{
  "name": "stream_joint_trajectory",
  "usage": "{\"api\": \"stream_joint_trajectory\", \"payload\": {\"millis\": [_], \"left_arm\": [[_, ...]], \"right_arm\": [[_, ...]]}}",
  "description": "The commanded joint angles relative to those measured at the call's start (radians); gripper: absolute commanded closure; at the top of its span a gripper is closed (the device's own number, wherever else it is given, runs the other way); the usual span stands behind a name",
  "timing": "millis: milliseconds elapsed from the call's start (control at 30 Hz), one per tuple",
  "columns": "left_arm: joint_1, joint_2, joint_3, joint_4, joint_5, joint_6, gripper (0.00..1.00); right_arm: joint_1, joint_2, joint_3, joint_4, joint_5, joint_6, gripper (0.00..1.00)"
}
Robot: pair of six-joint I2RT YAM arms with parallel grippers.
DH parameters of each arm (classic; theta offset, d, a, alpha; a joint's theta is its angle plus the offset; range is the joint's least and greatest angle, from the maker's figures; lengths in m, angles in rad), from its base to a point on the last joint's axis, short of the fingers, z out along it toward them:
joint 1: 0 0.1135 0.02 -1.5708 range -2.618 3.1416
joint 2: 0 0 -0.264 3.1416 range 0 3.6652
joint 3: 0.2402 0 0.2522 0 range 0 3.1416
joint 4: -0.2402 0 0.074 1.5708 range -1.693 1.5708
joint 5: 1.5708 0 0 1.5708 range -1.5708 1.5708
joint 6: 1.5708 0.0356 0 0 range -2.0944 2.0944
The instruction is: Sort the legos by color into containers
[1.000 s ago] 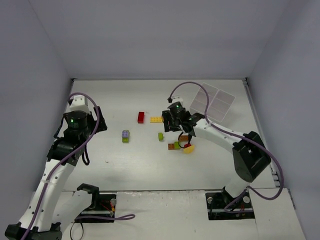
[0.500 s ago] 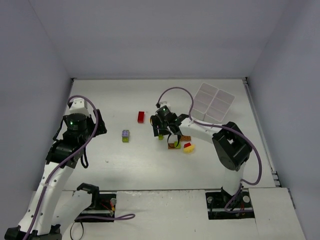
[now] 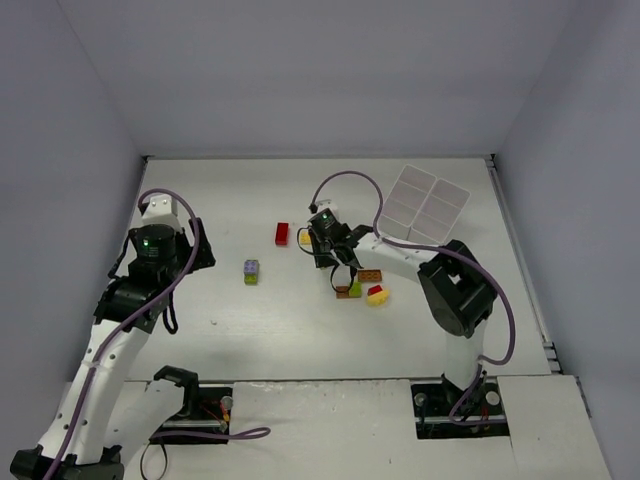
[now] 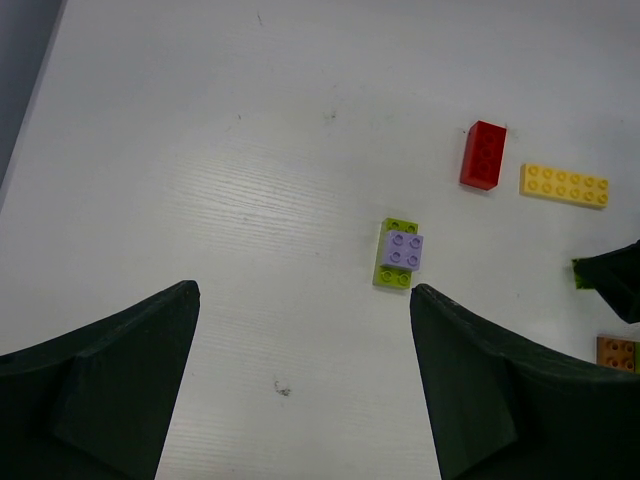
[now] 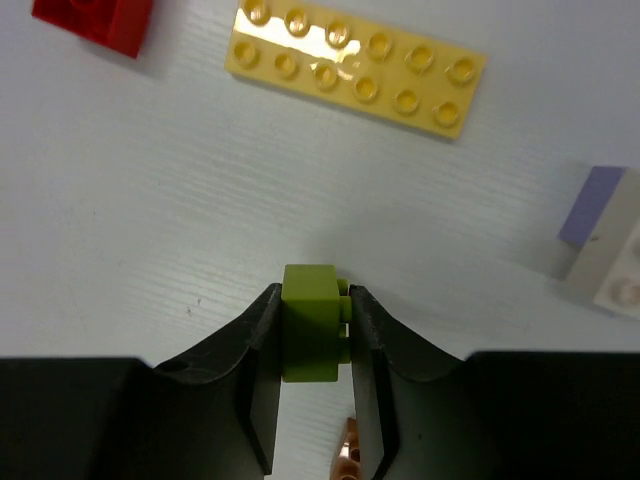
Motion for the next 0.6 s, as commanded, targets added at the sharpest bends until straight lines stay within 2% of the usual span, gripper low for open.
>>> {"api": "stream_joint_trajectory", "payload": {"millis": [0,67,267,400,567], "left_arm": [[-0.003,0.01,0.033,0.048,0.002,0.005,0.2],[-0.003,0.01,0.033,0.055,0.004,0.005,0.2],[-0.003,0.007,0.029,0.058,0.004,0.004,0.2],[-0.003,-0.006,0.023,0.061,-0.001,-0.001,0.2],[-0.003,-0.019,0.015,0.059,0.002,-0.007,0.2]], "right_arm": [[-0.03,-0.123,0.088,0.026,0.126,-0.086,1.0],[-0.085,-0.161,0.125,0.026,0.197,-0.126,1.0],[-0.28,-0.186,0.23,0.026,0.272,-0.207,1.0],[-0.398,-0.155,0.289,0.029,0.324,-0.211,1.0],[-0.489,-0.112,0.341,0.029,0.34,-0.158,1.0]]}}
